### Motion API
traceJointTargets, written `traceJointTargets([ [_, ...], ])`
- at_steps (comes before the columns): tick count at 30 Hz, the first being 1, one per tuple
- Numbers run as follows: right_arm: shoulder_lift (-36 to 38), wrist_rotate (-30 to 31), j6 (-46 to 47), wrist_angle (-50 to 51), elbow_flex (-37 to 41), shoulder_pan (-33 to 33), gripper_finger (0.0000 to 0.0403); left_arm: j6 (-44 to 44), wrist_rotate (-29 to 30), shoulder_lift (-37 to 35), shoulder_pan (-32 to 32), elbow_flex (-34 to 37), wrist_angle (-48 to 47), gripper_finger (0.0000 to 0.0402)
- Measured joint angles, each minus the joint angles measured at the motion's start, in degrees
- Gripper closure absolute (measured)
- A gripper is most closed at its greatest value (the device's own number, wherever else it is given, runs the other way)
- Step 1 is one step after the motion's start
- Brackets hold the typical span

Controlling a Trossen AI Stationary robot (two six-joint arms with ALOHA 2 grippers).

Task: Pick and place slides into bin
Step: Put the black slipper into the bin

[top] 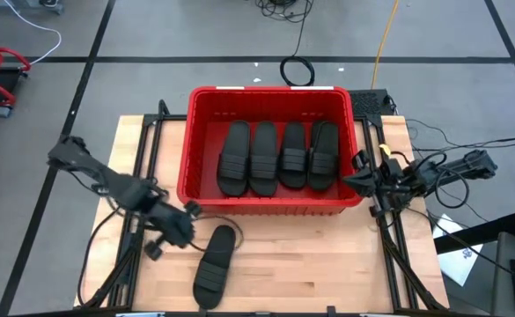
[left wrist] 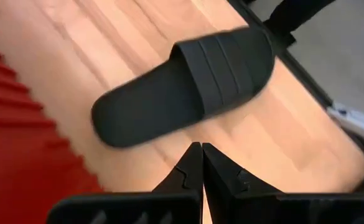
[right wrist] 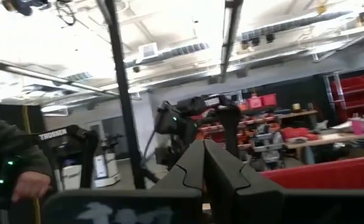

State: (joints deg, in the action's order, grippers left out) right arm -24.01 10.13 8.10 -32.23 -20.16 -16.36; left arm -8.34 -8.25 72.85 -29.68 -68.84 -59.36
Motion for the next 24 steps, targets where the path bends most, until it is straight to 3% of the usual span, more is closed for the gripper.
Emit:
traceJointTargets([
  [5,0.3,-6.0,1.4,0.4,0.0,0.0,0.0403,4.3,-2.0,7.0,2.4,0.0,8.3,0.0396],
  [11,1.0,-11.9,6.0,1.4,0.0,0.0,0.0403,9.1,-11.4,11.8,8.4,0.0,17.8,0.0363],
  [19,1.1,-18.8,10.6,2.1,0.0,0.0,0.0403,15.1,-27.7,17.1,10.2,-0.1,26.9,0.0226],
  [24,1.2,-20.8,11.7,2.1,0.0,0.0,0.0403,15.5,-29.4,21.6,7.3,0.0,25.2,0.0138],
])
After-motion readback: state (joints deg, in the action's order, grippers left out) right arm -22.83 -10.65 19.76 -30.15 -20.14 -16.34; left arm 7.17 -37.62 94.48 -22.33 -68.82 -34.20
